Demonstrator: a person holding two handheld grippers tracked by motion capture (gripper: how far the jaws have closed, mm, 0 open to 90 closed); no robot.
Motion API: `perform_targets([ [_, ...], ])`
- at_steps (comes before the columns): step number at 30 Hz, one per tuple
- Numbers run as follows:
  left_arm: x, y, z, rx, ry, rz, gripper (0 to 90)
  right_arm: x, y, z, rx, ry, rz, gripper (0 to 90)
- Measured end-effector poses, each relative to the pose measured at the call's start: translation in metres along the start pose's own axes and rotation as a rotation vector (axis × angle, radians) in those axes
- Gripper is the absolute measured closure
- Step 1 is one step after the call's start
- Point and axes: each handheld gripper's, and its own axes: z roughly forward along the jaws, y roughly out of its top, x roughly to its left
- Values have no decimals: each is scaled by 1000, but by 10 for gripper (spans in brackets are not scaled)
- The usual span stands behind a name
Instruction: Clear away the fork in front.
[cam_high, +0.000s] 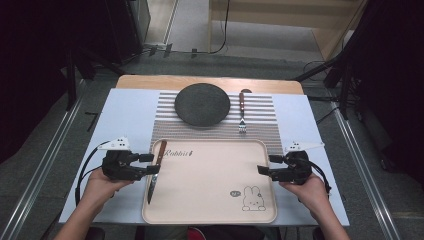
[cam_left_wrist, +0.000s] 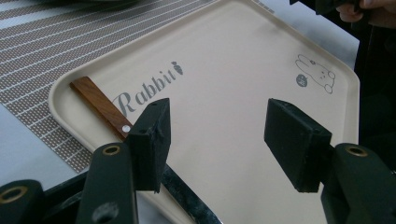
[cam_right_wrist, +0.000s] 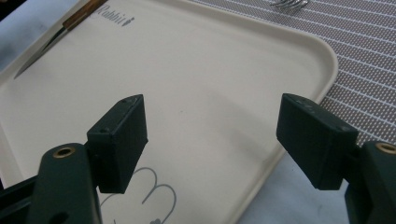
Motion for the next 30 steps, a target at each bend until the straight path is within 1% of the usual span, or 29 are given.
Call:
perform_targets([
  [1, 0, 0, 0, 0, 1, 3, 409, -1, 1, 0, -1, -5, 1, 237],
  [4, 0, 0, -1, -1, -6, -7, 408, -4, 6, 0, -8, -9, 5, 238],
  [7, 0, 0, 0, 9, -4, -12, 405, -6, 10, 0, -12, -12, 2, 241],
  [8, 1, 1, 1, 20, -1, -16, 394, -6, 12, 1, -10, -17, 2, 241],
  [9, 2, 1, 1, 28, -6, -25, 377, -7, 14, 1, -9, -17, -1, 241],
  [11, 3, 1, 2, 32, -23, -30, 376, -8, 17, 3, -5, -19, -6, 241],
  [14, 6, 1, 2, 33, -32, -36, 376, -8, 21, 6, -1, -21, -7, 242],
  [16, 6, 1, 2, 34, -31, -41, 376, -10, 25, 8, -1, -21, -6, 245],
  [19, 6, 1, 3, 31, -36, -37, 371, -12, 30, 10, 1, -22, -7, 254],
  [21, 4, 1, 4, 35, -35, -28, 350, -13, 34, 11, 2, -29, -7, 254],
  [25, 4, 1, 5, 50, -23, -12, 350, -16, 40, 14, 2, -37, 0, 255],
  [30, 5, 2, 4, 39, -26, -12, 349, -19, 47, 17, 5, -48, 2, 254],
])
